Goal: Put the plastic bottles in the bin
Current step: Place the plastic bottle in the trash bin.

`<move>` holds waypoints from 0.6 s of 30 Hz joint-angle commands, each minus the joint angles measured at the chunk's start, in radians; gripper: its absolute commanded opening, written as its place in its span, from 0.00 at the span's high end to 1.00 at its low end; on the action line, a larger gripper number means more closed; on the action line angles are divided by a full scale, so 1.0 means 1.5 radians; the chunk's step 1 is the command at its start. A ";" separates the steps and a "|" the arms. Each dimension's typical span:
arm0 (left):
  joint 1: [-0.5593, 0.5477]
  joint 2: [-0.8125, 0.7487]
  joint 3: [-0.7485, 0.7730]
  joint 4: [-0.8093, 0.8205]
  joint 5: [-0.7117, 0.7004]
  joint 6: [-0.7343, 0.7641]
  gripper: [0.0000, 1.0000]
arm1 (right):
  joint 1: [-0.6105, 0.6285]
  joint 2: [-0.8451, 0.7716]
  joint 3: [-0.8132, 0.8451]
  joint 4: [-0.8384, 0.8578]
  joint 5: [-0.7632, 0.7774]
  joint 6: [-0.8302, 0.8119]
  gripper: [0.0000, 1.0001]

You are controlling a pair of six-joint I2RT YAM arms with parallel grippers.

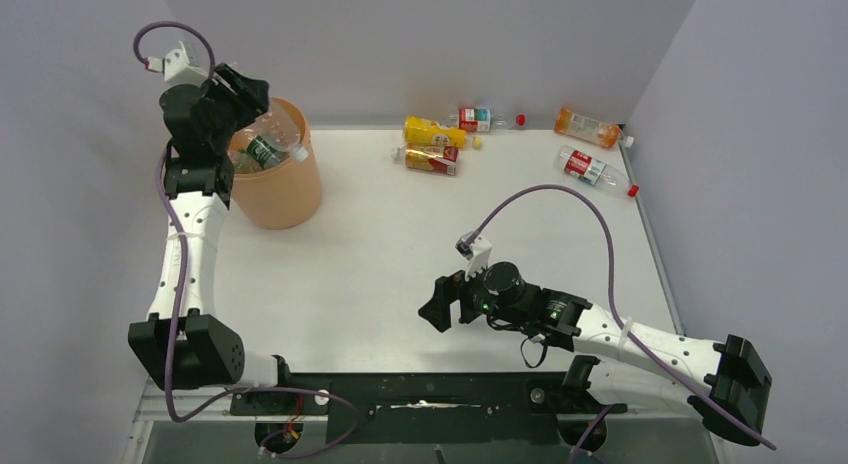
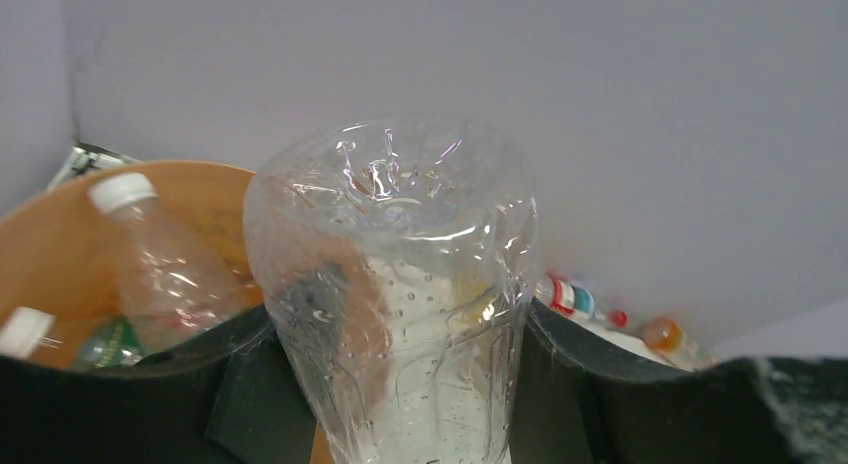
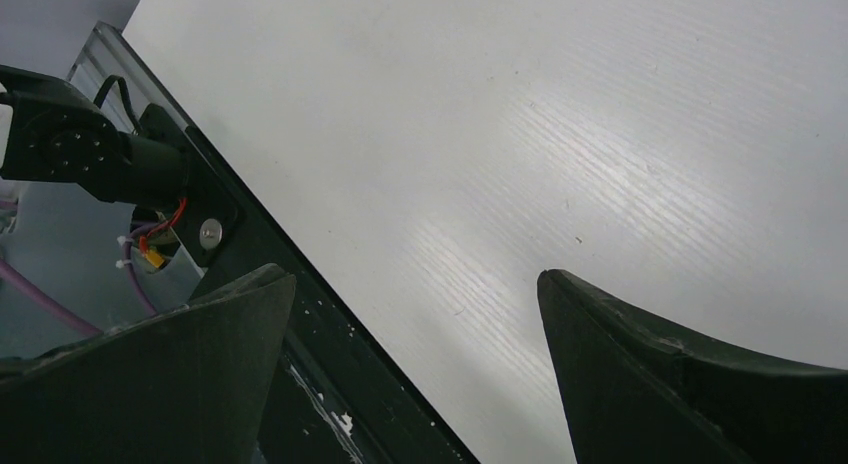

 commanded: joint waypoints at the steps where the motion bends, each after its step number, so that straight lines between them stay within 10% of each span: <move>1: 0.058 0.025 0.041 0.113 -0.024 0.001 0.57 | 0.010 -0.019 -0.008 0.034 0.015 0.021 0.02; 18: 0.056 0.133 -0.072 0.481 -0.126 0.044 0.56 | 0.040 0.009 -0.002 0.011 0.037 0.054 0.02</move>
